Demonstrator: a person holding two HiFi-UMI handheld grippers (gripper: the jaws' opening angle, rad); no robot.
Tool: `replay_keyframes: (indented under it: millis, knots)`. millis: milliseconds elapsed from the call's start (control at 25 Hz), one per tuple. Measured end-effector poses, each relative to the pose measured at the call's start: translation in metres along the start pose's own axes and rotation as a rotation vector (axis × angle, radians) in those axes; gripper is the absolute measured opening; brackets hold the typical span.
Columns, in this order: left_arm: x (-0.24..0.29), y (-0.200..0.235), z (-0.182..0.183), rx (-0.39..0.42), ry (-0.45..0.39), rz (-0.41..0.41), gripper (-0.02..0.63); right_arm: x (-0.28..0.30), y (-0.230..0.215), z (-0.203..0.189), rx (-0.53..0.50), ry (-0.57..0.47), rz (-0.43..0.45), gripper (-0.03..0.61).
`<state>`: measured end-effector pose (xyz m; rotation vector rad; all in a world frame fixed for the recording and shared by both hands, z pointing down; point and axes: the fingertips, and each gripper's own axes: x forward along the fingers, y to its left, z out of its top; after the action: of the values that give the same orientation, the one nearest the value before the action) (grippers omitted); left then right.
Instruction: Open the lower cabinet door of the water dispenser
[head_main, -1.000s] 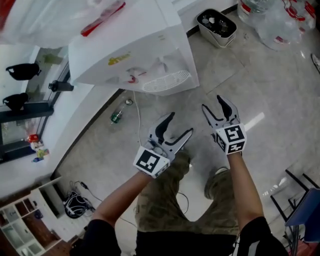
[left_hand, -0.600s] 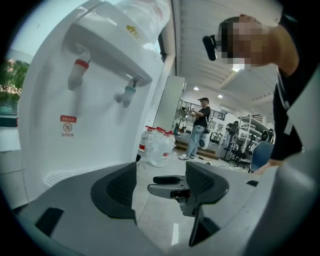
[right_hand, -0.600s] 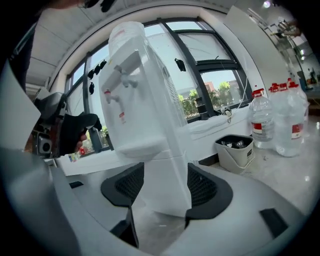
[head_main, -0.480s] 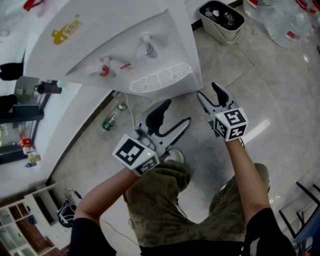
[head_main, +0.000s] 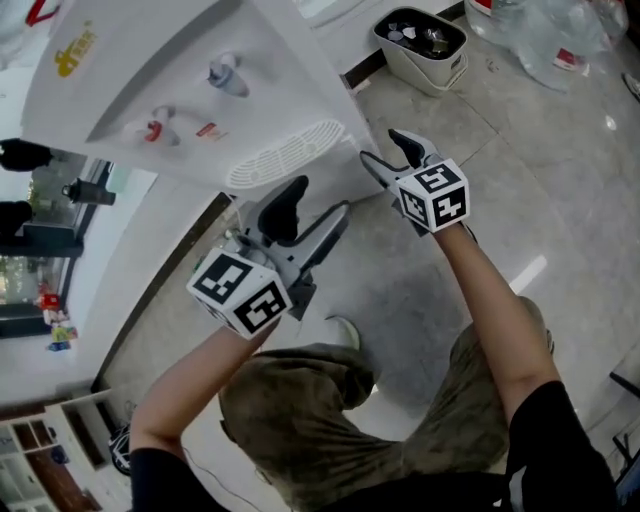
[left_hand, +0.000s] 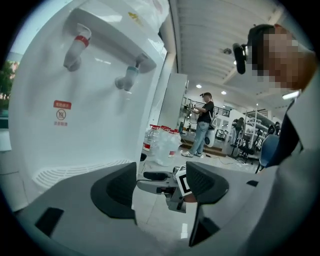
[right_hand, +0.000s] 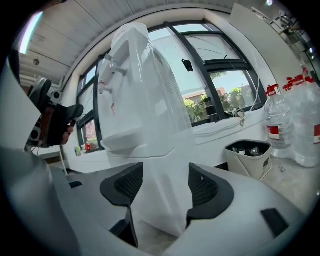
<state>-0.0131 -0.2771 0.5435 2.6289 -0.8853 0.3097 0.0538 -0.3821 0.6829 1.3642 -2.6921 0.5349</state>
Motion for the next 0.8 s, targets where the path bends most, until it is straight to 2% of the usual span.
replay_keyframes:
  millis: [120,240,360,520,640,800]
  knots:
    - [0.006,0.005,-0.005,0.034,-0.001,0.037,0.288,0.007,0.005,0.009,-0.025,-0.012,0.072,0.252]
    - [0.008,0.012,-0.014,-0.011,-0.025,0.082,0.288,0.01,0.009,0.013,-0.067,-0.018,0.103,0.252]
    - [0.01,0.01,-0.02,-0.043,-0.057,0.112,0.288,0.016,0.012,0.01,-0.065,0.0,0.129,0.252]
    - [0.005,-0.006,-0.016,0.028,-0.102,0.104,0.288,0.024,0.011,0.008,-0.084,0.014,0.149,0.252]
    - [-0.006,-0.005,-0.011,0.069,-0.15,0.138,0.288,0.03,0.014,0.002,-0.137,0.044,0.169,0.252]
    - [-0.007,-0.002,-0.02,0.073,-0.121,0.146,0.287,0.039,0.01,-0.003,-0.22,0.071,0.164,0.253]
